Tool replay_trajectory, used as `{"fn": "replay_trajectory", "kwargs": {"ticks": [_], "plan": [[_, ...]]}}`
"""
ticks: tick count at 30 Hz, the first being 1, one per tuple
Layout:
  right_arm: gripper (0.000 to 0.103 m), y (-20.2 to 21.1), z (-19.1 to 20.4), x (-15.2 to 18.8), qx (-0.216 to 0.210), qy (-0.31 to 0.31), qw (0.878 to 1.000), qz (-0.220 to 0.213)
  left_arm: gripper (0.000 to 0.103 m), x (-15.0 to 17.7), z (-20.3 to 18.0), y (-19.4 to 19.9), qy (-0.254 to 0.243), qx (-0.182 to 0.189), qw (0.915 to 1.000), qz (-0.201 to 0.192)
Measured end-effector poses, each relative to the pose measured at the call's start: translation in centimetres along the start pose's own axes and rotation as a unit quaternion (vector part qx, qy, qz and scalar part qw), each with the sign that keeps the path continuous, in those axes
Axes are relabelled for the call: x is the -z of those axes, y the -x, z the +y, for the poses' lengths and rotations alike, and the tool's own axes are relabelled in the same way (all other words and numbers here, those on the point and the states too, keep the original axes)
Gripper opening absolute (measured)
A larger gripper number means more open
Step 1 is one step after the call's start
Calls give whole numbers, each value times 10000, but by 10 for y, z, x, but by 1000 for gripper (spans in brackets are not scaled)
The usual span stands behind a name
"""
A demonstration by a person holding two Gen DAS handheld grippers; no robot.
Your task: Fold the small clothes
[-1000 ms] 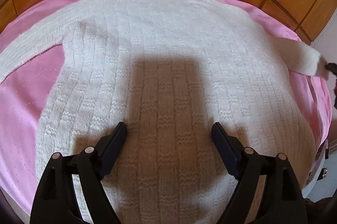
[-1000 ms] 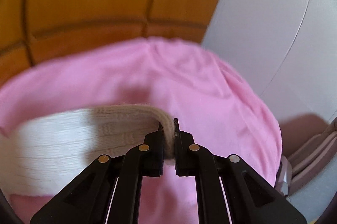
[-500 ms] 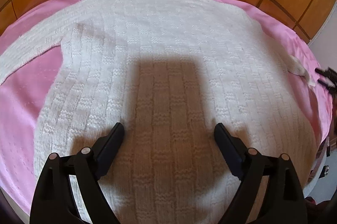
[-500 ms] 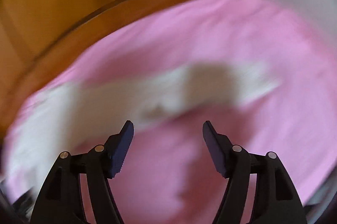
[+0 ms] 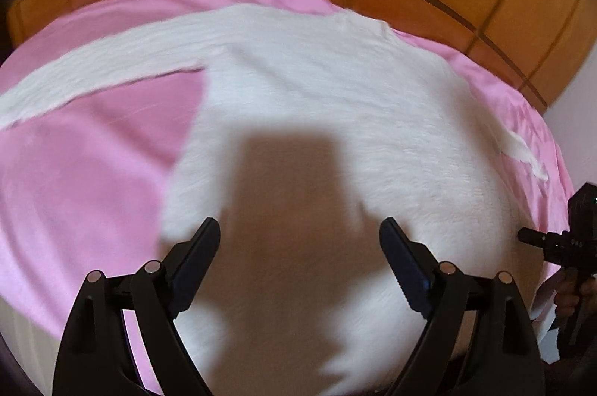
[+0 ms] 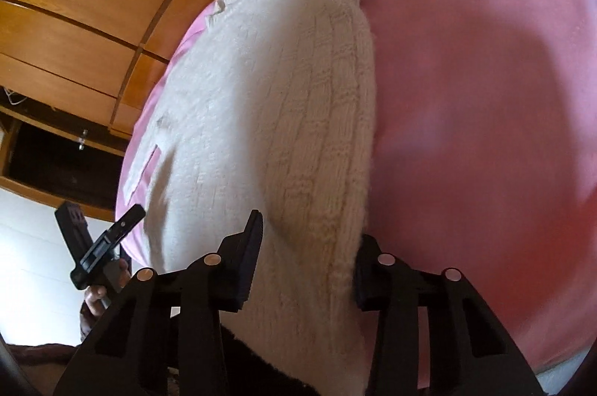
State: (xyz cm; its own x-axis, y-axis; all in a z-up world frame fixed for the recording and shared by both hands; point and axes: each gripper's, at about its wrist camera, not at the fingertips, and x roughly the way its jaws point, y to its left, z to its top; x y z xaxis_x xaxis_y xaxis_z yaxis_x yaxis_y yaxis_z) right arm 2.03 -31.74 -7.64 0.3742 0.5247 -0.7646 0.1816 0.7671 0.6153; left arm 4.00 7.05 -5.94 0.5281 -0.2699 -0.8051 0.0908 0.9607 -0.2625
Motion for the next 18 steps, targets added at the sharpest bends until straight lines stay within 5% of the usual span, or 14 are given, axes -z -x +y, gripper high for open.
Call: {"fn": "replay_trajectory", "kwargs": {"ticks": [10, 12, 13, 16, 18], "plan": [[31, -10, 15, 9, 170, 218, 9995, 162, 70, 44, 44, 9, 335, 275, 9983, 384], [31, -10, 17, 12, 214, 284, 9992, 198, 47, 44, 49, 9, 414, 326, 9978, 394], [31, -10, 16, 12, 230, 300, 9991, 215, 27, 44, 51, 9, 449, 342, 9975, 415], [31, -13, 20, 15, 266, 417, 9983, 317, 7, 43, 58, 9, 547, 518, 9962, 431], [21, -11, 26, 18, 419, 643, 9963, 386, 5, 44, 61, 13, 628, 616, 9952, 419]]}}
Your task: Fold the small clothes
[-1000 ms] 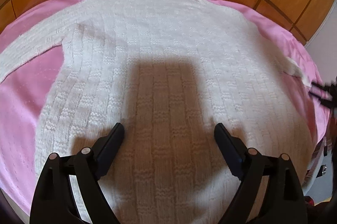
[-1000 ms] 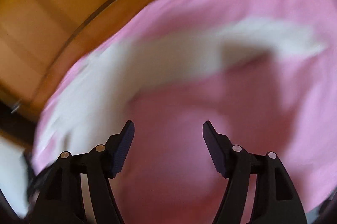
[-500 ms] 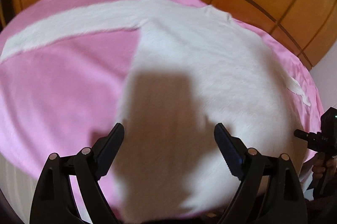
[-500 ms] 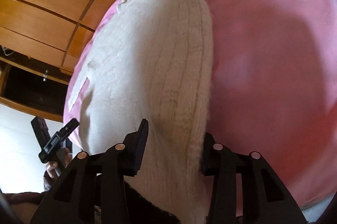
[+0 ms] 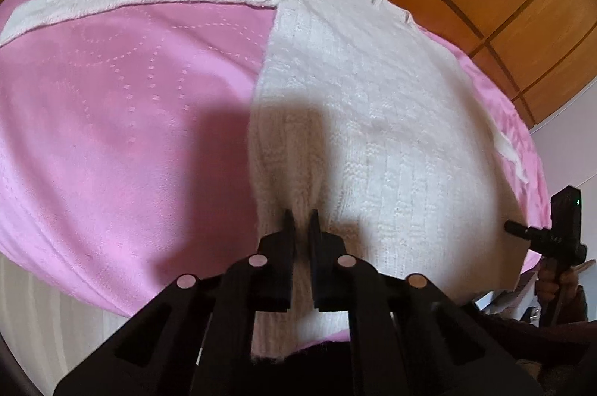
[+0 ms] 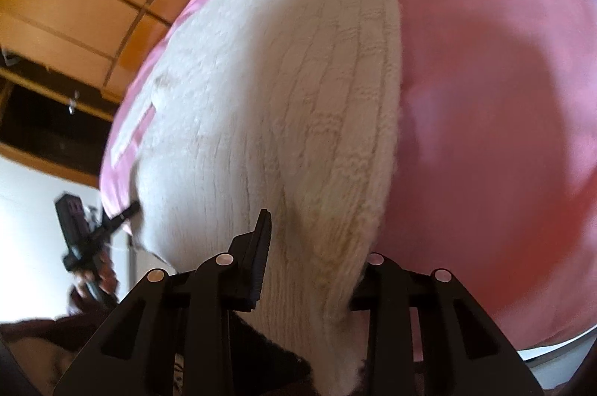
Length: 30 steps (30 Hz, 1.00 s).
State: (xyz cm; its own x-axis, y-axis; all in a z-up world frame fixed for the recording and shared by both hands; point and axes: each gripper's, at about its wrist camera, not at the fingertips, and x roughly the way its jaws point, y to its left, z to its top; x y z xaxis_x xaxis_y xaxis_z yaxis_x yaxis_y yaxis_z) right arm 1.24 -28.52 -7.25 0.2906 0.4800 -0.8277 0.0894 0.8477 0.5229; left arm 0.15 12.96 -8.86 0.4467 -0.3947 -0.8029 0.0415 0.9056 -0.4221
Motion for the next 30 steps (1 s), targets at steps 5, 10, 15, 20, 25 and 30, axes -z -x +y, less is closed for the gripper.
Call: {"fn": "replay_trajectory", "kwargs": {"ticks": [5, 10, 15, 20, 25, 30], "plan": [[5, 28, 16, 3, 194, 500, 9981, -308, 4, 4, 5, 20, 16, 41, 10000, 19], [5, 0, -4, 12, 671, 487, 9962, 263, 5, 12, 19, 16, 142, -203, 9993, 278], [29, 12, -8, 3, 582, 382, 9975, 85, 49, 0, 4, 35, -82, -334, 9993, -122], [37, 51, 4, -18, 1253, 593, 9881, -661, 57, -26, -6, 57, -120, -364, 9963, -770], [37, 28, 28, -43, 808, 673, 9908, -850, 68, -56, -42, 27, -263, -77, 9949, -971], [37, -27, 18, -35, 994, 553, 9923, -486, 68, -59, -71, -40, -734, -744, 9938, -386]]}}
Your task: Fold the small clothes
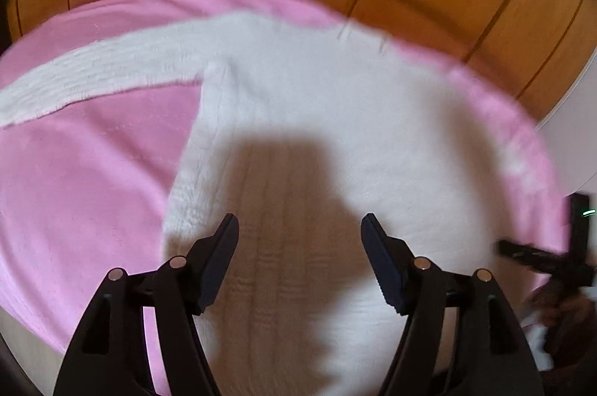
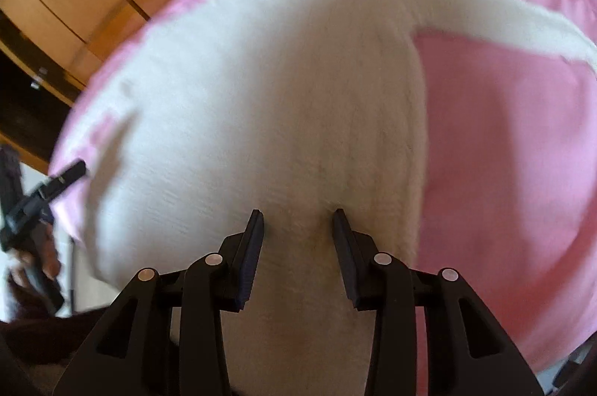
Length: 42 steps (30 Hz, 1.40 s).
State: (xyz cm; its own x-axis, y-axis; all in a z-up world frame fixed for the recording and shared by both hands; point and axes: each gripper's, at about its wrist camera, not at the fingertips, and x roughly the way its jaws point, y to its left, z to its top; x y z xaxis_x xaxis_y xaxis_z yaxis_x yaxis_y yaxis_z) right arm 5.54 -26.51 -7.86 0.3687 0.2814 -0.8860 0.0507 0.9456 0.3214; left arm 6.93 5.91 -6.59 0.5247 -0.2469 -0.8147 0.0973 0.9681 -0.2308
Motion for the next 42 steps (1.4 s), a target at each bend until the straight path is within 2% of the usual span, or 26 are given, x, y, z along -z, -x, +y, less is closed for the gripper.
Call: {"fn": "replay_trajectory", "kwargs": {"ticks": [1, 2, 3, 5, 7, 11, 12, 15, 16, 19, 22, 23, 25, 26, 27, 28, 29, 31, 34, 36, 40, 42], "plan": [[37, 2, -6, 5, -176, -35, 9997, -167, 67, 4, 1, -12, -20, -212, 9996, 172], [37, 5, -13, 7, -342, -163, 9991, -169, 68, 8, 3, -19, -10, -261, 9994, 237], [37, 9, -19, 7, -483, -293, 9983, -129, 69, 11, 2, -17, -44, -280, 9996, 67], [37, 21, -33, 1, -654, -504, 9963, -223, 74, 11, -2, -17, -149, -318, 9994, 45], [37, 36, -54, -7, -657, -844, 9925, -584, 78, 8, -1, -19, -172, -303, 9994, 74], [37, 67, -152, -27, -277, -2285, 9631, -1397, 87, 4, -3, -22, -107, -322, 9994, 109], [37, 72, -176, -31, -195, -2607, 9527, -1551, 88, 4, -5, -23, -101, -349, 9993, 128], [37, 86, -250, -40, -75, -3723, 9028, -2151, 92, 0, -12, -29, -82, -414, 9989, 203], [37, 90, -279, -40, 69, -4183, 8771, -2359, 93, -1, -14, -31, -64, -427, 9988, 223], [37, 95, -332, -39, 277, -4947, 8257, -2696, 93, -2, -14, -32, -20, -471, 9985, 287], [37, 93, -366, -42, 304, -5281, 8002, -2827, 93, -3, -15, -33, -7, -520, 9980, 347], [37, 92, -369, -44, 300, -5305, 7983, -2836, 93, -3, -15, -32, -1, -540, 9979, 363], [37, 91, -379, -52, 358, -5233, 8028, -2834, 93, -3, -17, -32, -28, -589, 9974, 409], [33, 90, -383, -58, 384, -5206, 8055, -2804, 93, -6, -18, -33, -45, -608, 9972, 428], [24, 88, -384, -65, 434, -5154, 8116, -2717, 93, -6, -19, -32, -56, -611, 9972, 439], [6, 89, -386, -68, 510, -5095, 8184, -2606, 93, -8, -19, -32, -62, -595, 9972, 449], [6, 92, -389, -74, 689, -4959, 8289, -2498, 93, -8, -19, -30, -64, -579, 9973, 457], [6, 113, -383, -85, 991, -4606, 8434, -2584, 93, -10, -18, -27, -21, -516, 9977, 444], [6, 158, -373, -98, 1080, -4301, 8453, -2980, 92, -15, -13, -22, 216, -223, 9986, 419], [6, 177, -359, -113, 1039, -4049, 8543, -3090, 91, -18, -13, -18, 332, 0, 9988, 357], [6, 180, -303, -155, 1070, -3179, 8955, -2925, 92, -23, -23, -12, 223, 358, 9990, 137], [6, 163, -263, -173, 871, -2753, 9176, -2732, 91, -23, -27, -10, 186, 513, 9985, 90]]}}
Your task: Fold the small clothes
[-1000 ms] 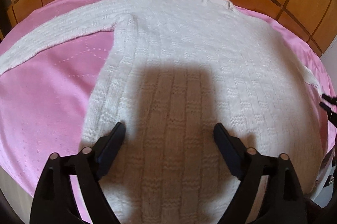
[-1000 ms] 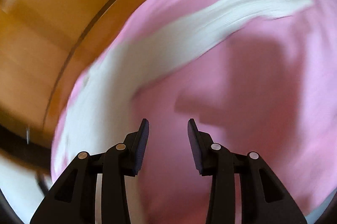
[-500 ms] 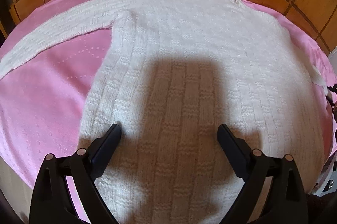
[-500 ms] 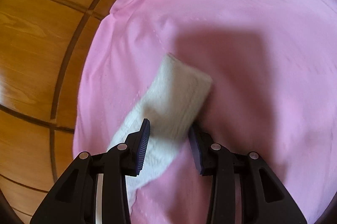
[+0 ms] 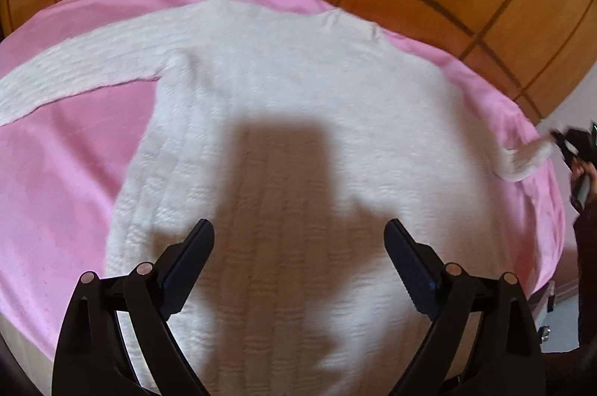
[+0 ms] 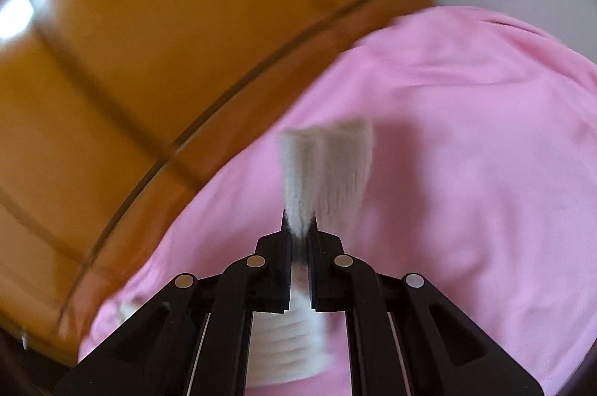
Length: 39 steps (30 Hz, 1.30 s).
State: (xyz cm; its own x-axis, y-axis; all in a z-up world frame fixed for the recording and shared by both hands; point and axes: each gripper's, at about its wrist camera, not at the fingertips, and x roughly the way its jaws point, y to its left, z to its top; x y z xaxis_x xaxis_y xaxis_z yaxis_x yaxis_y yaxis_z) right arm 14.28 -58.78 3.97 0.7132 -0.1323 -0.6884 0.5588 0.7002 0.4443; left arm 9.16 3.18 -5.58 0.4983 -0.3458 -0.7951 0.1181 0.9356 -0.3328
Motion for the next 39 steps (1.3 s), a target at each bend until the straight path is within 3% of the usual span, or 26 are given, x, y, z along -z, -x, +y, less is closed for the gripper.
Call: {"fn": "replay_trajectory", "kwargs": {"ticks": [3, 7, 11, 14, 15, 17, 19, 23, 26, 30, 32, 36, 38, 39], "plan": [[6, -25, 74, 33, -465, 546, 9966, 415, 92, 0, -2, 4, -23, 174, 9998, -36], [6, -55, 177, 85, -1150, 1165, 9817, 976, 92, -2, 8, 14, 117, 352, 9992, -144], [6, -64, 277, 151, -1852, 1919, 9523, 1483, 92, -12, 24, 18, 338, 435, 9982, -251], [7, -68, 322, 191, -2235, 2314, 9268, 1937, 92, -18, 31, 15, 430, 482, 9977, -214], [11, -67, 333, 203, -2322, 2425, 9192, 2058, 92, -21, 33, 14, 429, 436, 9979, -205], [47, -60, 346, 214, -2437, 2578, 9124, 2043, 92, -24, 35, 10, 453, 428, 9979, -169], [59, -50, 343, 213, -2574, 2443, 9148, 1930, 92, -31, 37, 7, 553, 423, 9974, -157], [59, -32, 305, 198, -2533, 2192, 9268, 1701, 88, -49, 38, -4, 723, 661, 9949, -230], [59, -27, 252, 189, -2127, 1956, 9437, 1608, 75, -69, 36, -18, 823, 826, 9930, -180], [59, -18, 171, 184, -1456, 1530, 9649, 1563, 72, -94, 29, -46, 855, 813, 9930, -40], [59, -13, 135, 186, -1192, 1259, 9718, 1599, 57, -103, 27, -61, 924, 862, 9920, 58], [59, -10, 90, 189, -849, 880, 9786, 1655, 38, -118, 21, -97, 1014, 854, 9905, 359], [59, -14, 86, 190, -824, 841, 9791, 1659, 5, -124, 16, -108, 959, 803, 9912, 428], [59, -16, 88, 190, -839, 858, 9789, 1652, 5, -127, 13, -109, 901, 783, 9921, 387]]}}
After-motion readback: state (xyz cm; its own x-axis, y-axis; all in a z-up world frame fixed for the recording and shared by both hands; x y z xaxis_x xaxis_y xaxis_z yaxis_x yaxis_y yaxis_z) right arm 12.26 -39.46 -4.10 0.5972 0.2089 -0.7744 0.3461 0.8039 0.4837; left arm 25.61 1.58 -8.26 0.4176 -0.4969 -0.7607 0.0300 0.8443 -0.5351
